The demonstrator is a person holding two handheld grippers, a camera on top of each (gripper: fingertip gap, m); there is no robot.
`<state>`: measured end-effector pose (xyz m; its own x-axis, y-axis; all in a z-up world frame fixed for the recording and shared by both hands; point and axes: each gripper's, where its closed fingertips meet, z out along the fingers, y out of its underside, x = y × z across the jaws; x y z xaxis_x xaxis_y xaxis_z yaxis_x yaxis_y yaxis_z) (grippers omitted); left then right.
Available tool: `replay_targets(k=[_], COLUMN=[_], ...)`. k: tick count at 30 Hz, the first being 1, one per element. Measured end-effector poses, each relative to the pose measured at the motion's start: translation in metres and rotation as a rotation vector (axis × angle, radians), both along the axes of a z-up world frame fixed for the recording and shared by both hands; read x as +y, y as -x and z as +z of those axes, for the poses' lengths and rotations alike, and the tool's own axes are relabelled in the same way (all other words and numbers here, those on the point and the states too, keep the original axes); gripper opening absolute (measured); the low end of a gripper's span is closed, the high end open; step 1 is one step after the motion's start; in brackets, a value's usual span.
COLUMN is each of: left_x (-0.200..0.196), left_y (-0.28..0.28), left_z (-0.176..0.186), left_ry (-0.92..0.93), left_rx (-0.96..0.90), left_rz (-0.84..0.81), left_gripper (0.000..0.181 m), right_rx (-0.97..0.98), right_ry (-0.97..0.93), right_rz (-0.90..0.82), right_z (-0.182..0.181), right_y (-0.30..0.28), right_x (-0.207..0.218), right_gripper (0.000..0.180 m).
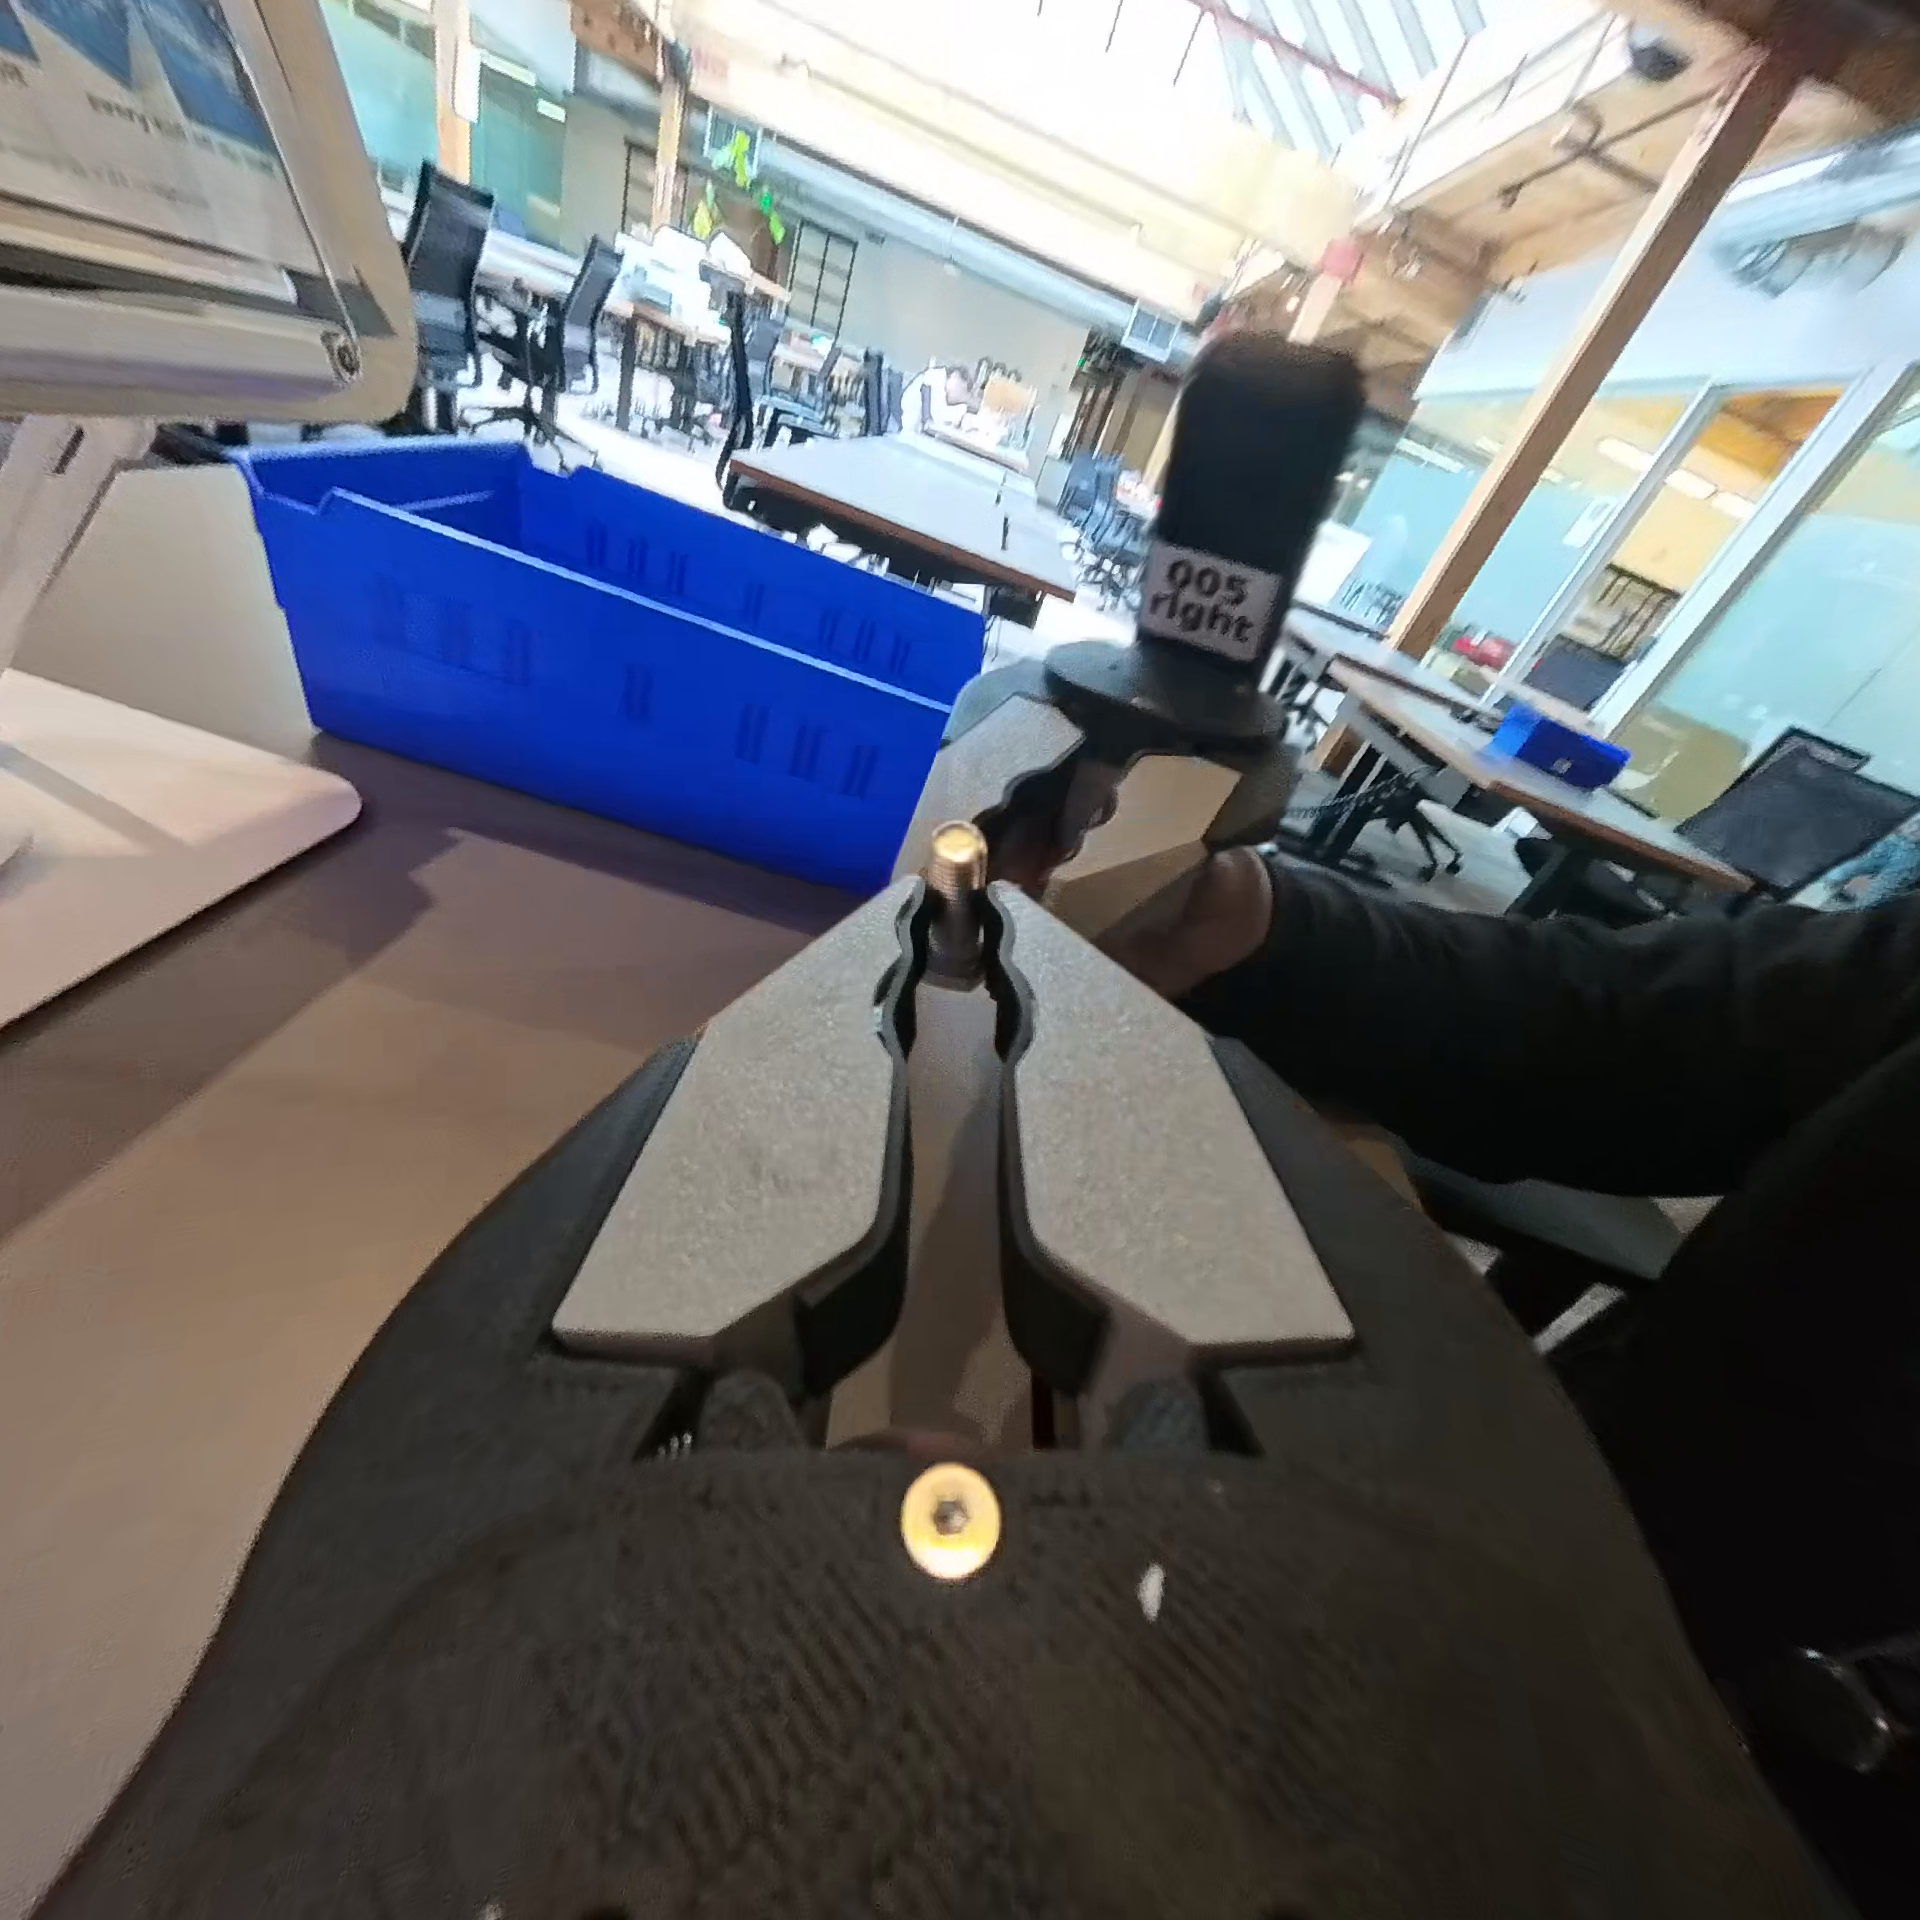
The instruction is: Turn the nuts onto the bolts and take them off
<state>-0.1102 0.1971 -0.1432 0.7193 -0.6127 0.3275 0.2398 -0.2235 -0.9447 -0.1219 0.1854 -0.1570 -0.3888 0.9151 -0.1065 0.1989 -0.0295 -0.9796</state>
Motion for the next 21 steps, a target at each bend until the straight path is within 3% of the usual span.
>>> replay_targets(k=[6,21], left_x=[-0.004,-0.012], left_y=[-0.005,-0.012], left_z=[0.018,0.042], left_ry=[-0.086,-0.193], left_rx=[-0.102,-0.322], left_rz=[-0.032,-0.112], left_gripper=[0.007,0.009], right_rx=[0.070,0.214], right_ry=[0.169,0.248], right_rz=[0.070,0.113], right_z=[0.016,0.039], right_y=[-0.003,-0.009], right_x=[-0.007,-0.014], right_gripper=[0.016,0.016])
